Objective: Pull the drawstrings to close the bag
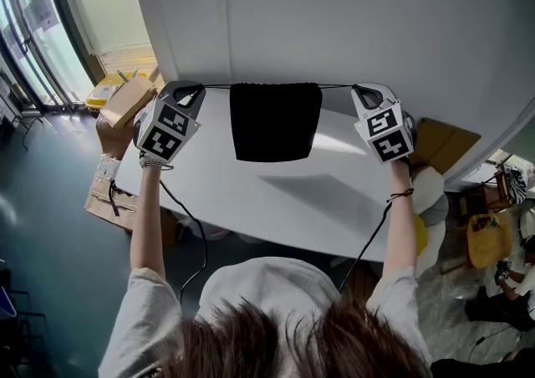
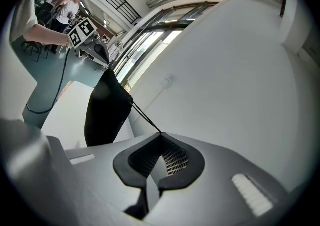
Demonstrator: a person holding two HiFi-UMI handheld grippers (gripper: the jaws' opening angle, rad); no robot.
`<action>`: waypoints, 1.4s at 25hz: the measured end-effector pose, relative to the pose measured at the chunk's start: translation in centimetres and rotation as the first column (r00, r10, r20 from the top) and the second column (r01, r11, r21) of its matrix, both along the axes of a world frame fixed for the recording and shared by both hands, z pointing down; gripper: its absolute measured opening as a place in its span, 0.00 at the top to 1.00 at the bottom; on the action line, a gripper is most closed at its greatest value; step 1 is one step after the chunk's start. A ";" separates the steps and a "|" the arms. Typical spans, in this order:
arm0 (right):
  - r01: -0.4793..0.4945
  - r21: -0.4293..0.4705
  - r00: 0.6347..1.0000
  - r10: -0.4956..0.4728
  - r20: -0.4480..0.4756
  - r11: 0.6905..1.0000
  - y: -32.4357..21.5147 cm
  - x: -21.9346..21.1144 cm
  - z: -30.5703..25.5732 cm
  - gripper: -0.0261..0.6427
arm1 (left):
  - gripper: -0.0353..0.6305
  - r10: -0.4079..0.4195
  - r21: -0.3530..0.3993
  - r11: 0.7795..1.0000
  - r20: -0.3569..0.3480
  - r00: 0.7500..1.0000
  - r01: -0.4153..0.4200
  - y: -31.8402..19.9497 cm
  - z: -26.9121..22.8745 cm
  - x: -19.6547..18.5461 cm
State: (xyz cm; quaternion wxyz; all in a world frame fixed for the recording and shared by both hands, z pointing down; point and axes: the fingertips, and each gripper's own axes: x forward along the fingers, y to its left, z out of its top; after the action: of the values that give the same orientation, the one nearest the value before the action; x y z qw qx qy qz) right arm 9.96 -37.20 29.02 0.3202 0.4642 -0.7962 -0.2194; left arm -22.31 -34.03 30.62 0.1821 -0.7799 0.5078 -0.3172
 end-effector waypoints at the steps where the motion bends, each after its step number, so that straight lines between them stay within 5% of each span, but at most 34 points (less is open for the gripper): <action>1: -0.001 -0.001 1.000 0.001 0.002 1.000 0.0 0.0 0.0 0.94 | 0.94 0.000 -0.001 1.000 0.001 1.000 0.000 0.0 0.0 0.0; 35: -0.042 -0.005 0.999 0.042 0.034 0.999 -0.9 2.1 0.6 0.94 | 0.94 -0.011 -0.010 1.000 -0.007 1.000 0.011 -0.6 0.5 -0.6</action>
State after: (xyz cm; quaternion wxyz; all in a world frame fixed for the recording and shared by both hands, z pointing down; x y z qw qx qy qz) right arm 12.05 -38.06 29.61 0.3119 0.4840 -0.7920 -0.2030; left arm -22.91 -34.60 31.11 0.1748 -0.7792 0.5111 -0.3178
